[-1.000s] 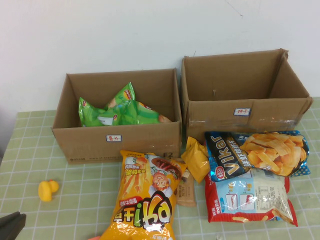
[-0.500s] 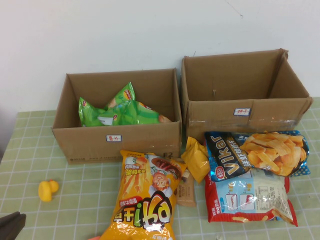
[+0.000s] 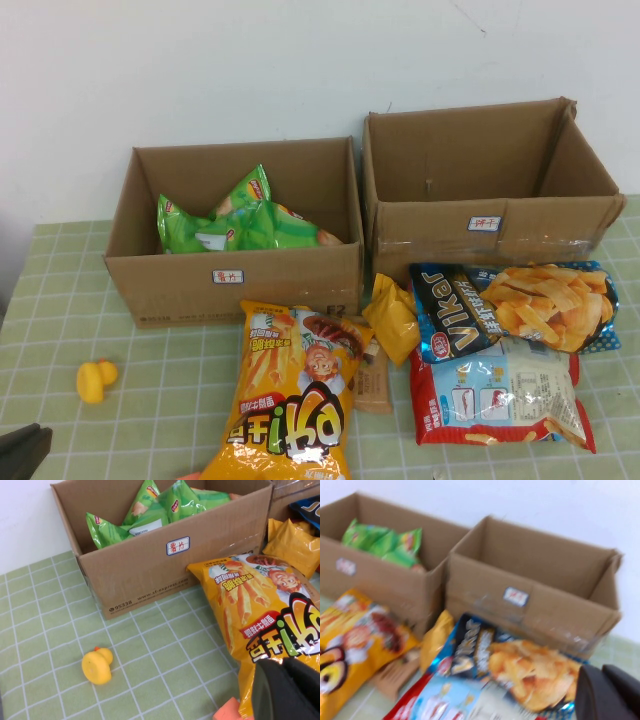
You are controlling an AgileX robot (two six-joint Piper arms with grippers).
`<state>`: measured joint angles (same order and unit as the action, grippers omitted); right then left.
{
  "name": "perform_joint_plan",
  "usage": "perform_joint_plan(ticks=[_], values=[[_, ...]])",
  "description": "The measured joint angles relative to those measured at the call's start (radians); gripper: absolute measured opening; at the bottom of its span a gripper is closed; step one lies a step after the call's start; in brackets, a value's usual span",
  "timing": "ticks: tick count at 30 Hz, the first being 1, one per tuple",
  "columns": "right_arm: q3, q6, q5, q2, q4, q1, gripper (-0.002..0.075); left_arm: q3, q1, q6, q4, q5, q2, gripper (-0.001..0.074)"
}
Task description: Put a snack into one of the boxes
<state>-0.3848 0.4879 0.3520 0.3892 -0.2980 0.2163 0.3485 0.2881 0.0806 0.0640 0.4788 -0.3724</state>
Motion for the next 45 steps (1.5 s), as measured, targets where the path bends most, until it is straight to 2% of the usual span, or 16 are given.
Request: perform_joint_plan(ticks=[5,7,13,17,22,29,45], values=[[0.14,-0.002,-0.189,-0.085,0.01,-0.002,-0.0002,0.0,0.0,0.0,0.0,0.0,0.0,-0.0001],[0.207,-0.063,-0.206,-0.166,0.062,-0.033,-0.0002,0.0,0.0,0.0,0.0,0.0,0.0,-0.0001],[0.268,-0.29,0.016,-0.295,0.238,-0.183,-0.0002,0.0,0.0,0.0,0.0,0.0,0.0,-0.0001],[0.326,-0.346,-0.014,-0.353,0.27,-0.229,-0.0002,0.0,0.0,0.0,0.0,0.0,0.0,-0.0001],[0.409,-0.4,-0.081,-0.397,0.274,-0.23,-0.0002,0.0,0.0,0.0,0.0,0.0,0.0,-0.0001],[0.408,-0.414,-0.014,-0.398,0.276,-0.23,-0.0002,0.0,0.0,0.0,0.0,0.0,0.0,-0.0001],[0.406,-0.449,-0.006,-0.398,0.279,-0.23,-0.0002,0.0,0.0,0.0,0.0,0.0,0.0,-0.0001]])
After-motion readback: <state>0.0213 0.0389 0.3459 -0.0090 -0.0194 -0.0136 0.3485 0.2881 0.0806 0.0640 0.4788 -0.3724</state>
